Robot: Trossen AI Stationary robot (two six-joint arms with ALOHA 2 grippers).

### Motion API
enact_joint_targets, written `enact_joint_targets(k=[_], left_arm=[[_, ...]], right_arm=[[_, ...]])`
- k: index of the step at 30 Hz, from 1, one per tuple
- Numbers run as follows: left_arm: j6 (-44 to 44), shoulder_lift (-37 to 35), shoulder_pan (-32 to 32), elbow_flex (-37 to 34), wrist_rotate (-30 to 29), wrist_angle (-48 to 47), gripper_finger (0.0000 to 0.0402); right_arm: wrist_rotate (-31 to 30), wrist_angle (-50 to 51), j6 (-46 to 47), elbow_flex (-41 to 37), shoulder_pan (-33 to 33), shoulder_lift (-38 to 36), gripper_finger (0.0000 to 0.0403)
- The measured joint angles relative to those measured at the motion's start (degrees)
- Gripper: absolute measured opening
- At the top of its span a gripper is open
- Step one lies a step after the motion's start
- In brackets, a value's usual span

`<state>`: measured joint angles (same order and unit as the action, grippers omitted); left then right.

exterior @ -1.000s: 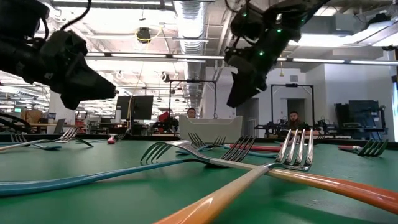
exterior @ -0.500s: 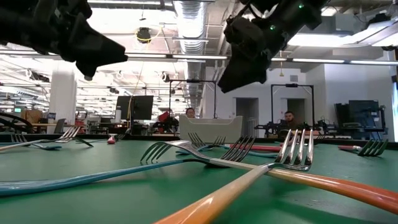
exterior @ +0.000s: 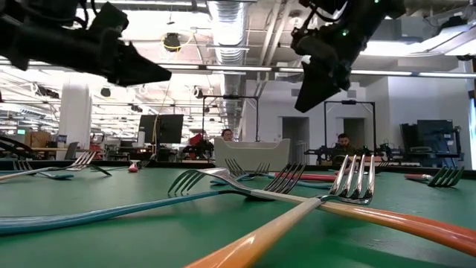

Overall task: Sort silverware by color (type)
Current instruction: Put the right red fork into the black bin

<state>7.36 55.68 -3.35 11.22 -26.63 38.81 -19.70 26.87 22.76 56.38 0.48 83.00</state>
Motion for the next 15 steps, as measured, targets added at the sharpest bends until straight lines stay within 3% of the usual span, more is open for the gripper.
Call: enact_joint_targets(k=[4, 9, 15], left_arm=[[8.0, 0.0, 7.2, 0.0, 4.7, 4.7, 0.0130], [14.9, 0.7, 16.0, 0.0, 4.9, 17.1, 0.0130], [15.8, 0.2, 23.7, 0.7, 5.5, 32.0, 0.0130]], right_arm=[[-1.7, 0.1, -2.1, 0.0, -2.2, 0.4, 0.0126], [-7.8, 7.0, -1.9, 1.1, -7.0, 0.0, 0.0097], [0.9, 24.1, 11.2, 8.1, -15.1, -2.2, 0.0096]])
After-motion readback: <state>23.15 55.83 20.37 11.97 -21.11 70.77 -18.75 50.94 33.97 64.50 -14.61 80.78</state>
